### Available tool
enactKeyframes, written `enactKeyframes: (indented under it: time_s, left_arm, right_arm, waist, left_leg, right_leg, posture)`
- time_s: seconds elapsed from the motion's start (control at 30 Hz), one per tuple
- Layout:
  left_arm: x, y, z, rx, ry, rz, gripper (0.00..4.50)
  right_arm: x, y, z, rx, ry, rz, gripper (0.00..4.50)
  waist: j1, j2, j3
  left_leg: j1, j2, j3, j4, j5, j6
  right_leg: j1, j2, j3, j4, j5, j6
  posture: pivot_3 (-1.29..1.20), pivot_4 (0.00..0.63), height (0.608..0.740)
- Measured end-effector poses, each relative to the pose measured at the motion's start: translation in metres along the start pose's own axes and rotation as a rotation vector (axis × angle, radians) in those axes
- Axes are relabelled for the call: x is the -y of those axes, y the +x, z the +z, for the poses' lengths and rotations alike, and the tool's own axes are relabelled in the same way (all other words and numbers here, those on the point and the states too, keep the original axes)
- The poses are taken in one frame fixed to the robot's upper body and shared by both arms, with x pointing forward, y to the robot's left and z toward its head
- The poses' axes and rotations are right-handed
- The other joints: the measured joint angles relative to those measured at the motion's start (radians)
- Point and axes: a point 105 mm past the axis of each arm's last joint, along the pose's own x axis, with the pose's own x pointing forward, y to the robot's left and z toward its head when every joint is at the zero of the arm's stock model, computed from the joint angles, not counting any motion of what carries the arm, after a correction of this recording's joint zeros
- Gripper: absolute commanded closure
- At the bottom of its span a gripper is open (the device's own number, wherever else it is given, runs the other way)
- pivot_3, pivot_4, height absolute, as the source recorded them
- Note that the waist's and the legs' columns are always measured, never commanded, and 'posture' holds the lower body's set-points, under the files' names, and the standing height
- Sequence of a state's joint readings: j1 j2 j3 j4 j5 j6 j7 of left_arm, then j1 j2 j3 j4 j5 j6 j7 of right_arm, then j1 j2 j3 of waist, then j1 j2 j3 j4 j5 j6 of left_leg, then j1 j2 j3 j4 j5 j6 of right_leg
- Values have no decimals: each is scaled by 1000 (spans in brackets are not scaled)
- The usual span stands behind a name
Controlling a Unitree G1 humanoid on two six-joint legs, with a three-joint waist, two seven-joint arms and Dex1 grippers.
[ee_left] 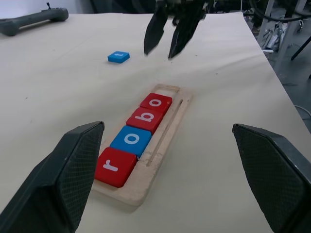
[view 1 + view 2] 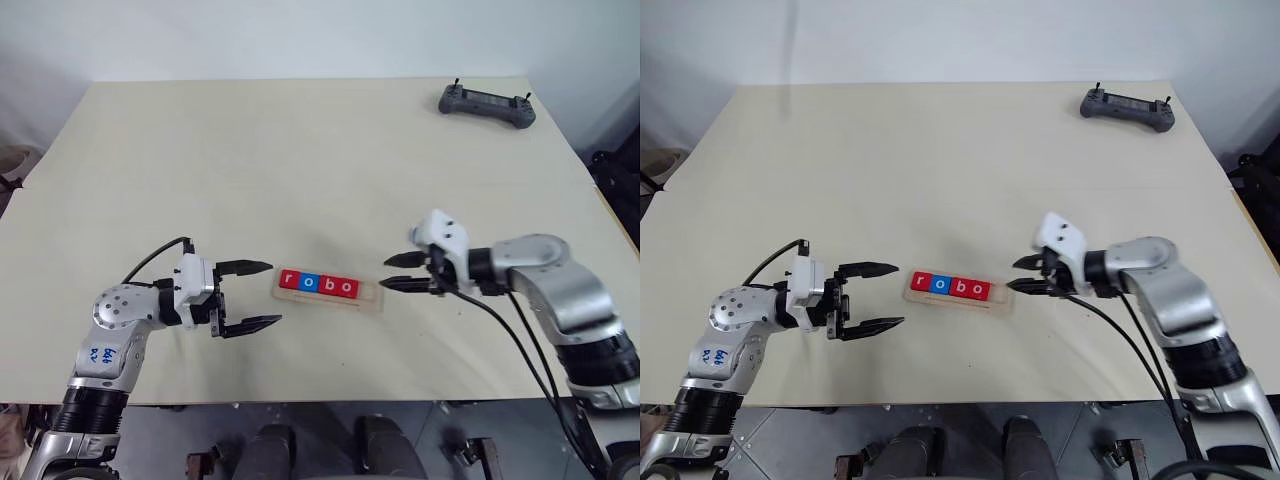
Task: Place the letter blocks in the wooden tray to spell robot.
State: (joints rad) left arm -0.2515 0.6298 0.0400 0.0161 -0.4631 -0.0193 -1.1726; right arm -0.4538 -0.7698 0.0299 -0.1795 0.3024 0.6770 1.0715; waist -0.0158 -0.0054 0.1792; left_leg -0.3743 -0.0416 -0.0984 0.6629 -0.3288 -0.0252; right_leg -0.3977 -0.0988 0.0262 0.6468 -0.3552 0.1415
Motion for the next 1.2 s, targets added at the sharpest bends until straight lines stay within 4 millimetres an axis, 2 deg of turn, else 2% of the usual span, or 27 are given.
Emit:
enactKeyframes:
  time_s: [0.07,0.17,0.23,0.33,0.43,0.63,0.83,1.03,1.13,1.2]
  left_arm:
    - [0,0,0,0,0,-1,0]
    - [-1,1,1,3,4,-8,0]
    - [-2,2,0,5,1,-12,0]
    - [-4,4,-2,10,-13,-25,0]
    - [-7,7,-2,18,-10,-37,0]
    - [-12,10,-1,27,-6,-43,0]
    - [-13,11,0,29,2,-43,0]
    - [-14,10,1,30,5,-30,0]
    - [-14,10,0,30,-2,-22,0]
    - [-14,11,1,33,0,-21,0]
  right_arm:
    - [4,-13,-9,17,40,-77,1448]
    - [10,-33,-24,24,91,-202,391]
    - [11,-42,-31,29,113,-266,71]
    - [11,-56,-44,77,187,-386,71]
    - [8,-63,-46,128,193,-455,71]
    - [9,-70,-59,163,219,-571,71]
    - [17,-68,-51,193,188,-587,71]
    - [20,-43,-30,198,214,-519,71]
    - [36,-18,-11,189,285,-545,71]
    - [43,-7,-6,162,307,-577,71]
  waist:
    - [5,0,0]
    - [11,0,0]
    - [15,0,0]
    - [16,0,0]
    - [16,0,0]
    - [12,0,0]
    - [13,0,0]
    - [12,0,0]
    - [3,0,0]
    - [6,0,0]
  left_leg:
    - [0,0,1,0,0,0]
    - [0,0,1,0,0,0]
    - [0,0,1,0,0,0]
    - [0,-1,1,0,0,1]
    - [1,-1,1,1,0,1]
    - [2,-1,2,0,0,1]
    - [3,-1,2,0,1,1]
    - [3,0,2,0,1,1]
    - [3,0,2,0,1,0]
    - [2,1,0,-1,1,-1]
  right_leg:
    - [0,0,1,0,0,0]
    - [0,1,1,1,0,0]
    - [0,1,1,1,0,0]
    - [0,2,1,1,0,0]
    - [1,2,1,1,0,0]
    - [1,3,2,1,0,0]
    - [2,3,2,2,0,0]
    - [1,2,2,1,0,0]
    - [1,2,3,2,0,0]
    - [0,2,3,3,0,0]
  posture:
    - [0,150,740]
    - [0,150,740]
    - [0,150,740]
    - [0,150,740]
    - [0,150,740]
    - [0,150,740]
    - [0,150,740]
    - [0,150,740]
    - [0,150,740]
    - [0,150,740]
